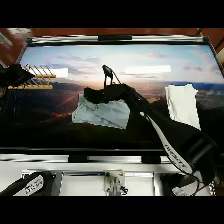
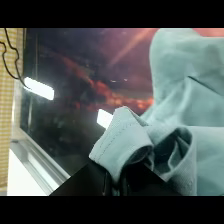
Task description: Fold the shirts.
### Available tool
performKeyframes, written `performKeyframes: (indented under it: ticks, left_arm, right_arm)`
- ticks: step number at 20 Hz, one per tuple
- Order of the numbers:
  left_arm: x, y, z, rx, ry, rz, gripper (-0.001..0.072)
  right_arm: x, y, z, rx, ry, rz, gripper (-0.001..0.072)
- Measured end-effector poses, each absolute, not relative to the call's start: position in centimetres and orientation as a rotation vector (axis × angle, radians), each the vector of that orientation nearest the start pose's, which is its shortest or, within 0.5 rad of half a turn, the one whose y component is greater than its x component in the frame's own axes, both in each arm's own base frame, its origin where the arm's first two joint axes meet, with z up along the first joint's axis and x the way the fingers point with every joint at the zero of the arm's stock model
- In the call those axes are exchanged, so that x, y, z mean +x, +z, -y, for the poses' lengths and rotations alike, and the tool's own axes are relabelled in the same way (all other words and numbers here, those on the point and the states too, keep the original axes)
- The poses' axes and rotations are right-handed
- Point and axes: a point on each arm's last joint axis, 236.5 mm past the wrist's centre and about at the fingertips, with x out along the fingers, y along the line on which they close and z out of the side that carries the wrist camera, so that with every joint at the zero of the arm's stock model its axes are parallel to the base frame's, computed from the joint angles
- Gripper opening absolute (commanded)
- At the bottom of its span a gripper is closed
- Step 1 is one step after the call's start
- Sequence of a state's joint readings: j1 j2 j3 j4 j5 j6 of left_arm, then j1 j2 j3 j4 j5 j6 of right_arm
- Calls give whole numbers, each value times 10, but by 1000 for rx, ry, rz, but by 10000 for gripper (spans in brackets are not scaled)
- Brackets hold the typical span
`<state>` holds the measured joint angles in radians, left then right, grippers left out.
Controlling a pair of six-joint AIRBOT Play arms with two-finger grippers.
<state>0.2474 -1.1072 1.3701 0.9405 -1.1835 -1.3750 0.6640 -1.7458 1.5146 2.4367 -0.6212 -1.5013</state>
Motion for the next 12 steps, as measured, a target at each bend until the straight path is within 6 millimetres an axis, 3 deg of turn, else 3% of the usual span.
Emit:
performKeyframes:
  ticks: [1,2,4,7,10,12]
  left_arm:
    - [411,197,27,-407,-279,-785,31]
    - [410,197,25,-403,-275,-786,31]
    - [409,197,25,-400,-278,-790,31]
    - [408,196,24,-396,-278,-793,31]
    - [407,196,24,-393,-280,-796,32]
    - [407,196,24,-389,-282,-795,32]
  right_arm:
    - [400,24,-456,650,718,-1109,459]
    - [397,18,-463,659,716,-1124,574]
    - [393,14,-470,662,721,-1143,574]
    - [393,13,-453,607,720,-1178,574]
    - [403,17,-395,456,674,-1218,574]
    - [411,11,-330,322,569,-1276,580]
